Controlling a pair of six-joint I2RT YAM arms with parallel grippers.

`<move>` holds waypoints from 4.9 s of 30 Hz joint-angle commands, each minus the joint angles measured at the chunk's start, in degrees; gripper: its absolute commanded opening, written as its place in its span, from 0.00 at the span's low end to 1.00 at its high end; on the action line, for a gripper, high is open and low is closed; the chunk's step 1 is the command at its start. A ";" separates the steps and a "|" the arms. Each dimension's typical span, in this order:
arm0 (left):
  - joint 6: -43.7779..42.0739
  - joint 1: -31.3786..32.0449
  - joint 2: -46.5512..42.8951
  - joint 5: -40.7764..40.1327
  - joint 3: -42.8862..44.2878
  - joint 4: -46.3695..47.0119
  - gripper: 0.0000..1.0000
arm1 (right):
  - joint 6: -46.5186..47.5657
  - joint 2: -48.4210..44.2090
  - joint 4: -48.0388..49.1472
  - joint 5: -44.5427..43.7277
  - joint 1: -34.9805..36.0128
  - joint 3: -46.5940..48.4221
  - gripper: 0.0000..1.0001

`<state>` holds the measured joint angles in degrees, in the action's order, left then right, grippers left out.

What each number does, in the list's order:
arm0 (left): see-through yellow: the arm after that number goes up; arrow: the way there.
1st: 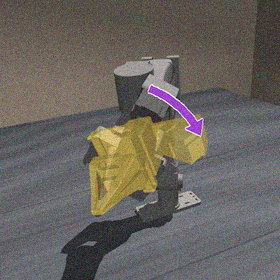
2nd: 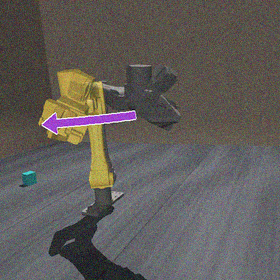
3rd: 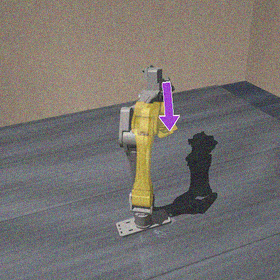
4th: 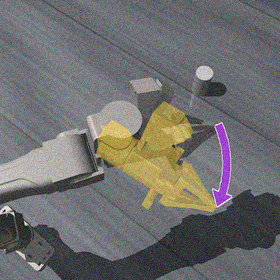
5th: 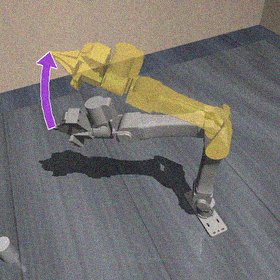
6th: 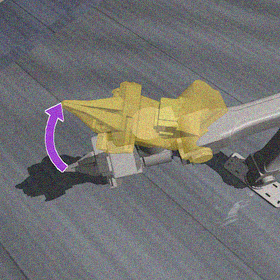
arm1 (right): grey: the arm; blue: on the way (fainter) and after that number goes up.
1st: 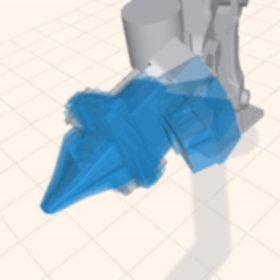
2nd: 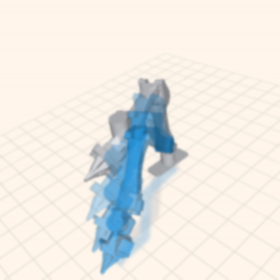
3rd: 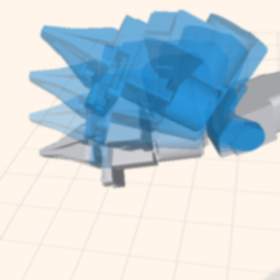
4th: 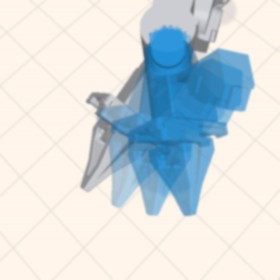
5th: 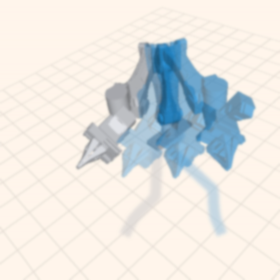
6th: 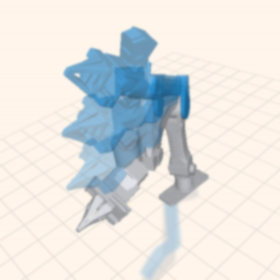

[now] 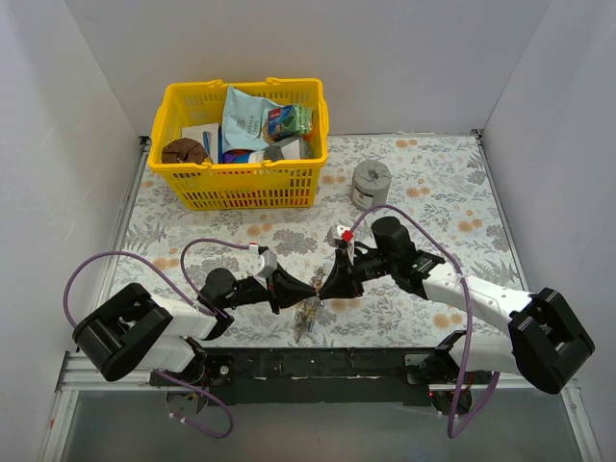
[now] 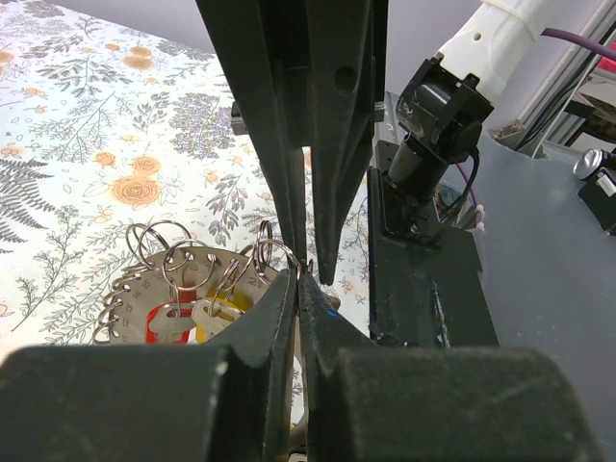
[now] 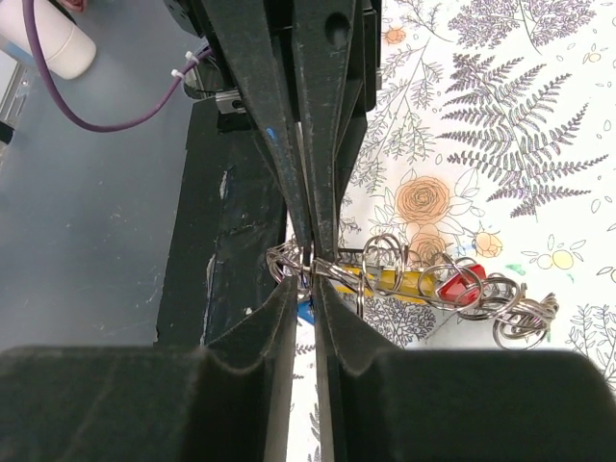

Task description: Put the keys on the keyring

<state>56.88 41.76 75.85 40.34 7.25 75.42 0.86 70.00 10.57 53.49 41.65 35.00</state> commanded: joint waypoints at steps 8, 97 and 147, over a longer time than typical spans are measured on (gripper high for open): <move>0.33 0.25 -2.03 1.32 1.90 10.28 0.00 | -6.13 -0.47 7.88 -3.22 0.28 -0.46 0.22; -32.01 0.25 0.96 15.04 19.56 -44.92 0.27 | 18.47 2.51 -27.18 -11.92 3.35 15.44 0.01; -30.34 0.17 -7.74 6.15 16.31 -45.54 0.21 | 18.21 3.04 -26.74 -11.66 3.35 14.83 0.01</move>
<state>28.32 41.87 69.93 47.62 23.81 31.62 18.65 74.17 -18.02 40.66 44.75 47.48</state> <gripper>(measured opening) 0.213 0.030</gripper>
